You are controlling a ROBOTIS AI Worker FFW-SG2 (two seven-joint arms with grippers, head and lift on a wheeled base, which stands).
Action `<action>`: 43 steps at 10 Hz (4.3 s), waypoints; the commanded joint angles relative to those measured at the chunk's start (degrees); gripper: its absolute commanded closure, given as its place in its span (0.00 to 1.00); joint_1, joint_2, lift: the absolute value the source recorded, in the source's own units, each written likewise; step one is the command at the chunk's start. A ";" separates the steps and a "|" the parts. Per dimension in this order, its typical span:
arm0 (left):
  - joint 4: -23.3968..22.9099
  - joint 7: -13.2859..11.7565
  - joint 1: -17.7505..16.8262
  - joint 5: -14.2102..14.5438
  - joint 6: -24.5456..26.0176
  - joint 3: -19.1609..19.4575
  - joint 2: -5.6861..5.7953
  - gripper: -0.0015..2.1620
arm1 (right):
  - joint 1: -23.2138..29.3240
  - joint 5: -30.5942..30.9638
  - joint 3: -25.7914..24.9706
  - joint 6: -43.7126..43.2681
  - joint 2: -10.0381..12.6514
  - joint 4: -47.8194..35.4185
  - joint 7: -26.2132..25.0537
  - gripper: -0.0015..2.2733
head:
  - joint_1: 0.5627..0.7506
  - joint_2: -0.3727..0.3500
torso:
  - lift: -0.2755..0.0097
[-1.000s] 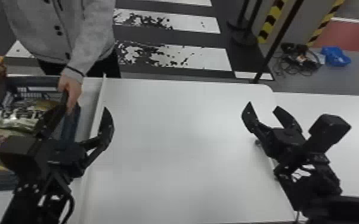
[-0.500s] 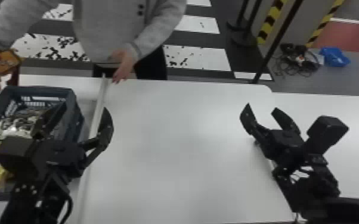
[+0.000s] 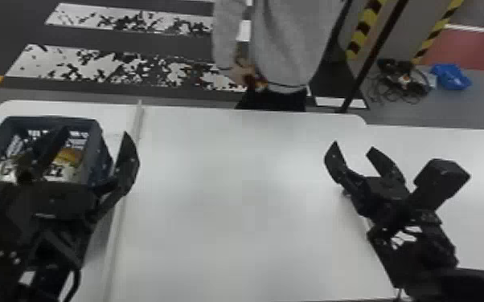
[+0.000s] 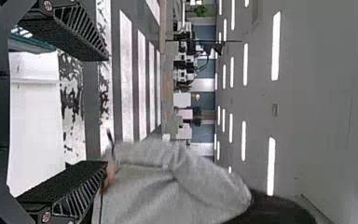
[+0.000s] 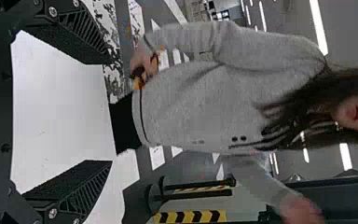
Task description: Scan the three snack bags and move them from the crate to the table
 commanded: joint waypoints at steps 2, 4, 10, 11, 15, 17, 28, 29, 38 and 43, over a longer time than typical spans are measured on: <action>-7.05 4.73 6.22 -1.25 2.91 2.23 0.53 0.04 | -1.24 -0.62 0.41 -0.65 -0.11 2.30 0.46 0.06 | 0.70 0.36 | 0.75; -11.71 9.56 11.49 -1.69 3.44 4.77 0.44 0.04 | -2.82 -1.15 1.55 -2.23 -0.82 5.12 0.63 0.06 | 0.70 0.40 | 0.75; -20.24 22.66 21.25 -0.64 11.88 10.84 -3.25 0.04 | -10.03 -4.49 7.53 -9.61 -3.89 18.74 3.01 0.06 | 0.70 0.61 | 0.75; -19.89 27.14 21.51 -0.55 12.05 10.31 -3.87 0.04 | -10.91 -5.36 8.23 -9.96 -4.42 19.88 3.18 0.06 | 0.70 0.66 | 0.75; -8.55 35.84 16.50 4.90 7.13 9.70 -4.31 0.04 | -12.14 -5.63 9.55 -10.31 -4.51 21.29 3.62 0.06 | 0.70 0.78 | 0.75; -2.92 34.52 12.02 6.66 5.55 9.70 -4.31 0.04 | -11.79 -5.80 9.02 -10.31 -4.60 21.11 3.62 0.06 | 0.70 0.79 | 0.75; -7.84 29.34 10.26 -1.61 -0.08 5.83 -4.22 0.95 | -10.29 -6.68 7.35 -9.61 -4.60 18.04 3.62 0.06 | 0.70 0.71 | 0.75; -9.51 30.74 10.61 -6.44 -0.60 3.19 -3.69 0.95 | -10.56 -6.68 7.00 -9.61 -4.60 18.04 3.62 0.06 | 0.70 0.69 | 0.75; 0.33 10.62 5.43 4.55 -18.36 -6.74 -1.05 0.95 | -11.79 -6.77 4.19 -8.73 -4.51 17.60 2.30 0.06 | 0.70 0.37 | 0.75; 15.89 -15.05 -4.15 22.13 -4.47 -5.95 -2.64 0.95 | -12.40 -5.89 4.72 -7.68 -4.33 16.89 1.78 0.06 | 0.70 0.26 | 0.75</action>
